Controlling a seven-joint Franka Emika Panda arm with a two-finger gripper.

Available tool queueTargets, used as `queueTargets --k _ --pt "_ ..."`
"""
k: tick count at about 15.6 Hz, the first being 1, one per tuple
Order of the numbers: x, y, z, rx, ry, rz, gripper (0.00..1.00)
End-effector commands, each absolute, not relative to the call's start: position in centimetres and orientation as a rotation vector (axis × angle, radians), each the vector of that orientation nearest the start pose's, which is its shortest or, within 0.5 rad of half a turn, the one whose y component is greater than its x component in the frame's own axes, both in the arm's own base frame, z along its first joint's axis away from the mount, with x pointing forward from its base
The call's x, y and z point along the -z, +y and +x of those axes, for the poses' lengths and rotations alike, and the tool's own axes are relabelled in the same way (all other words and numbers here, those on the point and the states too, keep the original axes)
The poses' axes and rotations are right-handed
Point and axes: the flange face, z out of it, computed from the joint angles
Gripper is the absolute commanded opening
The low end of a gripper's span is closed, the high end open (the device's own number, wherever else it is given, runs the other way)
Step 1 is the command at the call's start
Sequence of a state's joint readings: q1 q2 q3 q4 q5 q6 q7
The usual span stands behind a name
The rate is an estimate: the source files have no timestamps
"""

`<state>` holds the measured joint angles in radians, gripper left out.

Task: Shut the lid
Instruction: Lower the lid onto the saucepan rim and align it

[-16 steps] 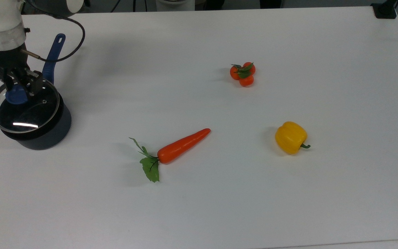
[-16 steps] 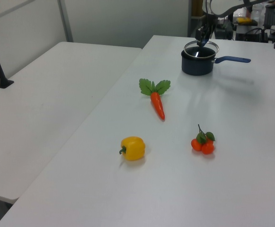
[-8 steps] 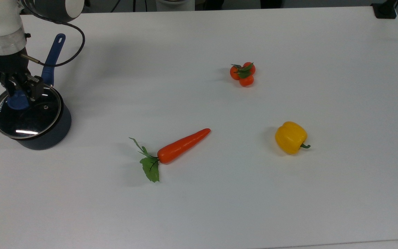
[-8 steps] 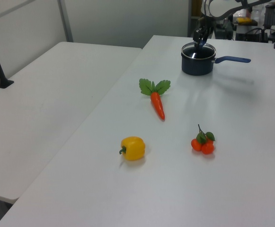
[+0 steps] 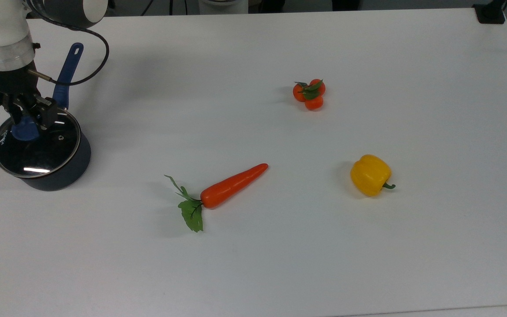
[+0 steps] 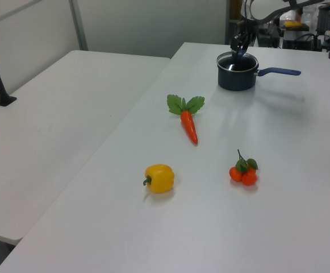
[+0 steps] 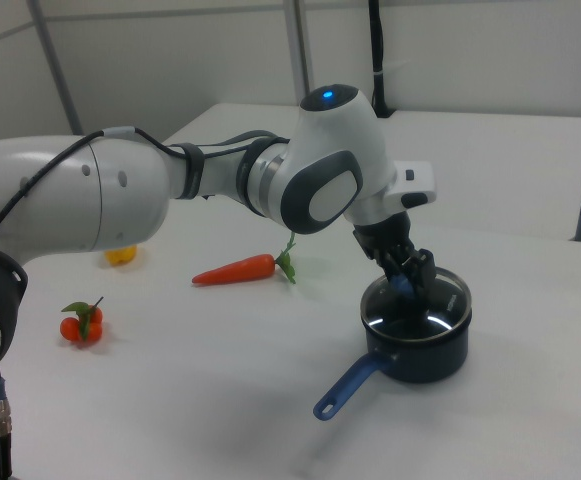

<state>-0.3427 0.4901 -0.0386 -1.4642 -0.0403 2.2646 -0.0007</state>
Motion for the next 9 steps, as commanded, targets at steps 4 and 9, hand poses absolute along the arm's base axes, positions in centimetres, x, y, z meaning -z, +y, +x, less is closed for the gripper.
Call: queueTargets --k 4,9 --pt "-43.31 -26.35 67.46 0.445 0.537 -3.158 0.46" --pt "-42.97 -26.44 67.37 0.435 0.542 -3.157 0.48"
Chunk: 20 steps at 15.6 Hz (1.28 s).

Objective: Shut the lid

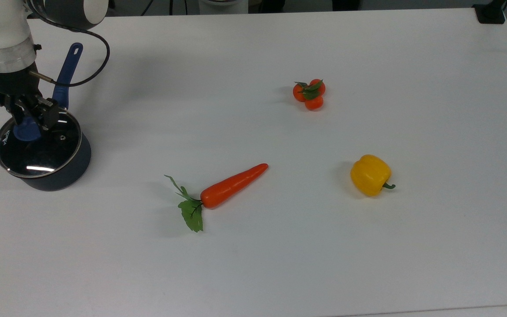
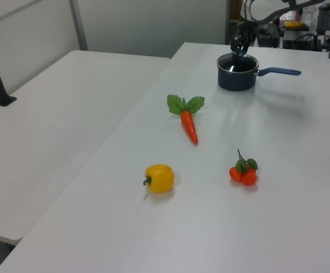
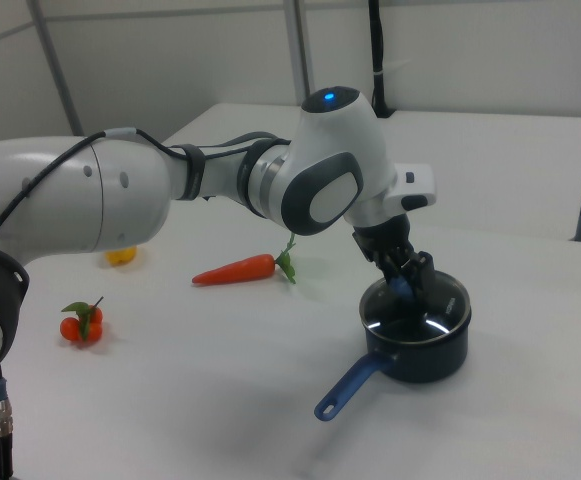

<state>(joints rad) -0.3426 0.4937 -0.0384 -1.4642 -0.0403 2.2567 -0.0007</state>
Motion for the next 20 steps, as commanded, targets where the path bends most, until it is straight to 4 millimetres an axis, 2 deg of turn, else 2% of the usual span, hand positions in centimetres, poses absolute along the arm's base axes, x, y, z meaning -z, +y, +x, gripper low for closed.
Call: queueTargets --k 1,2,5,9,11,13,16,20 --pt "-43.0 -26.4 67.4 0.435 0.542 -3.157 0.54" --pt "-42.7 -26.5 67.3 0.428 0.544 -3.157 0.62" --pt "-42.7 -26.5 67.2 0.425 0.549 -3.156 1.0" --pt "-43.1 -26.3 67.3 0.435 0.541 -3.159 1.0" --pt "-44.1 -25.1 67.6 0.456 0.503 -3.169 1.0" --pt "-45.4 -22.4 68.2 0.483 0.437 -3.175 1.0" --pt "-48.0 -16.4 68.4 0.465 0.303 -3.183 1.0" --pt "-52.2 -7.5 66.5 0.274 0.12 -3.208 1.0"
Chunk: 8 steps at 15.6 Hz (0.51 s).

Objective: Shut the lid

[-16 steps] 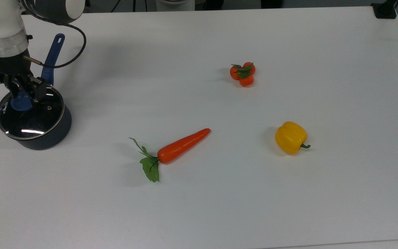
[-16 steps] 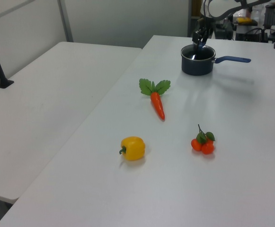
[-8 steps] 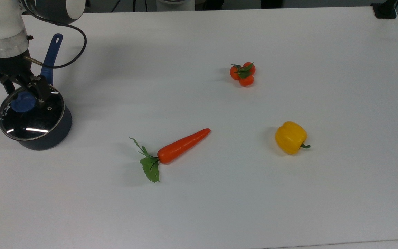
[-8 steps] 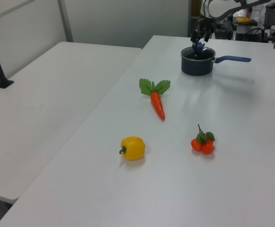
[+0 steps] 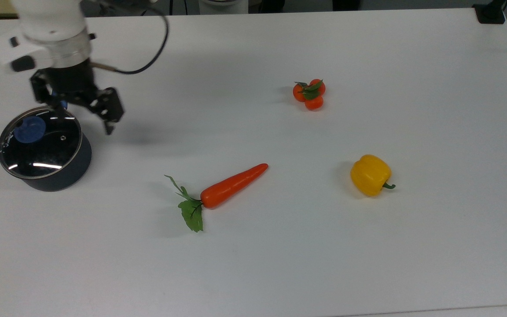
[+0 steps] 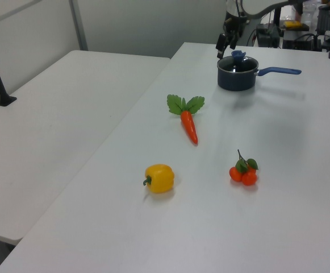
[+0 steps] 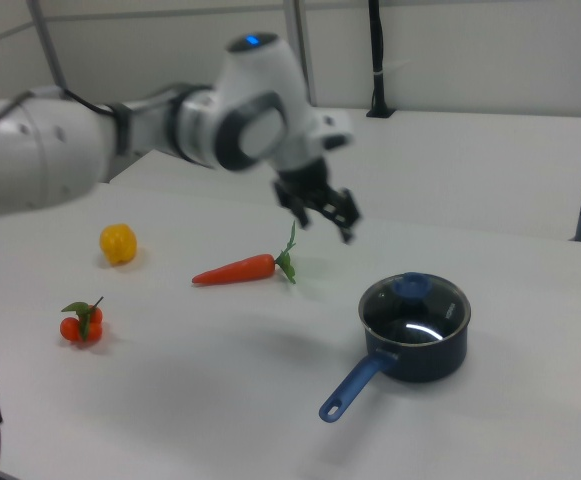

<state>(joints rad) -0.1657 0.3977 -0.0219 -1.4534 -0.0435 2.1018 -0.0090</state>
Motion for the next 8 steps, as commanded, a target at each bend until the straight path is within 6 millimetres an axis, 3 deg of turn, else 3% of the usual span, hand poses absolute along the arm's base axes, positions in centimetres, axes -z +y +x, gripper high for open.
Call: queueTargets --k 1,4,8 --pt "-53.1 -5.6 65.8 0.222 0.074 -3.218 1.0" --pt "-56.6 -0.9 62.7 0.108 -0.034 -3.224 1.0" --pt "-60.4 2.2 56.4 -0.01 -0.119 -3.218 1.0"
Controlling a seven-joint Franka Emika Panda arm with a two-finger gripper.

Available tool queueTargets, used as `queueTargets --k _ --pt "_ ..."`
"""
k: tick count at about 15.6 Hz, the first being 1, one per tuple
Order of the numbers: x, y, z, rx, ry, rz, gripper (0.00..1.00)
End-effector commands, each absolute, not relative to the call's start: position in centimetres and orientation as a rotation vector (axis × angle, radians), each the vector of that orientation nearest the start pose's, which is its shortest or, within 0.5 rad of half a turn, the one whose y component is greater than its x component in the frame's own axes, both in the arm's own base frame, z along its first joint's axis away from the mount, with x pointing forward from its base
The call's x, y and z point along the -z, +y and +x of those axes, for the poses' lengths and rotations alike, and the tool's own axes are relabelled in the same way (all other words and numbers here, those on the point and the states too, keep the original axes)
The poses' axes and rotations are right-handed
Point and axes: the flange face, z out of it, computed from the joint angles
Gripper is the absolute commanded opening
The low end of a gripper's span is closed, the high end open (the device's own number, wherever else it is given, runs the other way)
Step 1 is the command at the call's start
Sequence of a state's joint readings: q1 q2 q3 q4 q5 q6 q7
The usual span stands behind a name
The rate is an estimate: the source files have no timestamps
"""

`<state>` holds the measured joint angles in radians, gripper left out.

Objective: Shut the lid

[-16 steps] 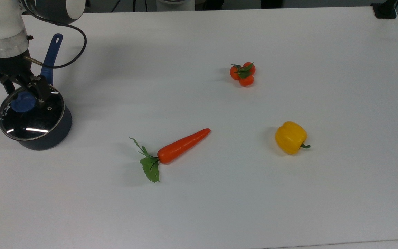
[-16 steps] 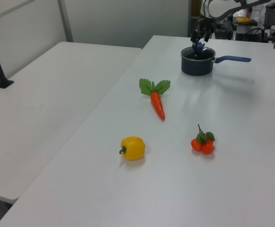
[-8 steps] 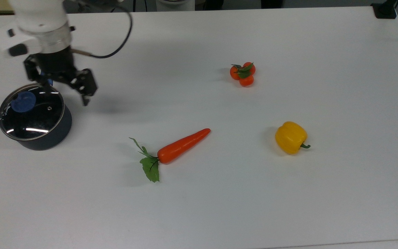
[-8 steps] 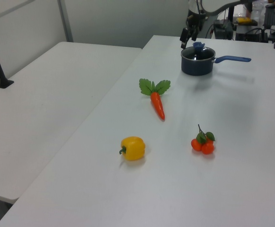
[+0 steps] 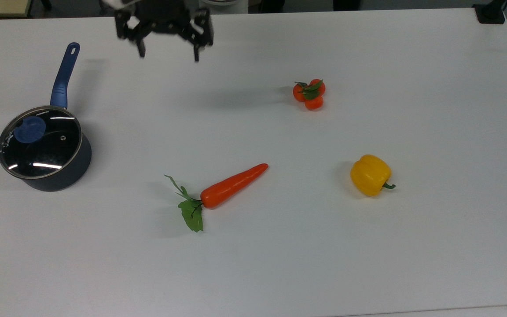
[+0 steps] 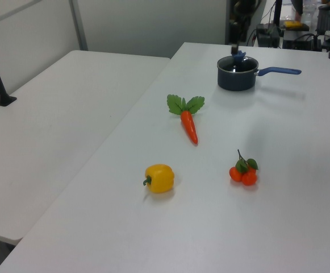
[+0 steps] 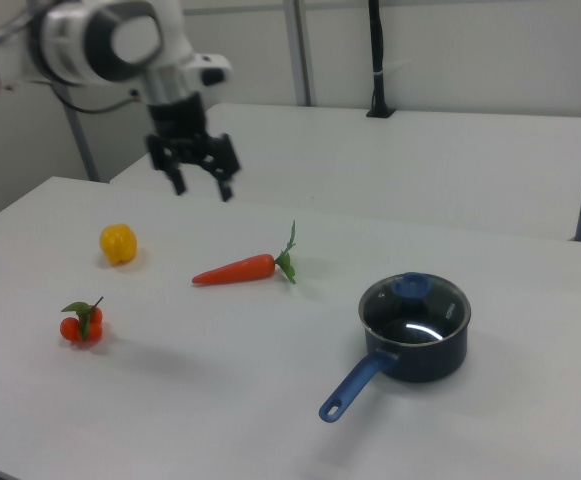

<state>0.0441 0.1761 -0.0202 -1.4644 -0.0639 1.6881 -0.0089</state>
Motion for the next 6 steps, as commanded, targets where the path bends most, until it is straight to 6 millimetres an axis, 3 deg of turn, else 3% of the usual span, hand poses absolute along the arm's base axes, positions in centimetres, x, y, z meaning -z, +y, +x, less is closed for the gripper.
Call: queueTargets --k 1,3,6 --pt "-60.6 2.6 55.2 -0.036 -0.13 -3.216 1.0" --pt "-61.0 2.2 54.2 -0.035 -0.12 -3.213 1.0" --pt "-60.8 1.4 54.4 -0.038 -0.095 -3.214 1.0"
